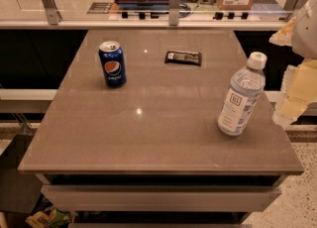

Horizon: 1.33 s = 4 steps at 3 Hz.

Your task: Move blue plastic bottle near rxbar chocolate

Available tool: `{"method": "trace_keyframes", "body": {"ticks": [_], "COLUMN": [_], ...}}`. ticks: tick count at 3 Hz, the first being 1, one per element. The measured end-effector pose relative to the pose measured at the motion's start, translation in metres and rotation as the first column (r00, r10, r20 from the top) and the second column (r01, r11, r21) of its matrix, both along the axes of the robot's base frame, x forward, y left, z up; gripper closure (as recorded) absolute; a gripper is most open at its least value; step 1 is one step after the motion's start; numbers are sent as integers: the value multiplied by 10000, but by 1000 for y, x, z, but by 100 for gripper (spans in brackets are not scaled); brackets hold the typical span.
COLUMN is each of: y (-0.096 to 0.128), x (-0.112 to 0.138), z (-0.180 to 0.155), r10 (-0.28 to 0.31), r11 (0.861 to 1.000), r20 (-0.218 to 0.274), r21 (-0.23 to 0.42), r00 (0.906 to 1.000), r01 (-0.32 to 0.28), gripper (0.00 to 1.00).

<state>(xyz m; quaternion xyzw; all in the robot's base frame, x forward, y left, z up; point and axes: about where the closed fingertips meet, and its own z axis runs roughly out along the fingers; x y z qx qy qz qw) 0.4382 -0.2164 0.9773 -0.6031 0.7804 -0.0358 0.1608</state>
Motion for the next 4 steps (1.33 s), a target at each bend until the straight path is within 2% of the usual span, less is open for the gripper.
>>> {"method": "trace_keyframes", "body": {"ticks": [1,2,3,4], "y": [0,-10,-30,-46], "x": [0,-5,-27,-47], "z": [0,-1,-8,-19], "r10": [0,-635,-2227,-3370], "r11": [10000,9961,9553,8851], "r20": [0,10,-105,-15], "r21": [0,620,1970,3404], "r00": [10000,9980,9748,9415], "r01": [0,634,2203,3174], "gripper": [0,0,0,0]}}
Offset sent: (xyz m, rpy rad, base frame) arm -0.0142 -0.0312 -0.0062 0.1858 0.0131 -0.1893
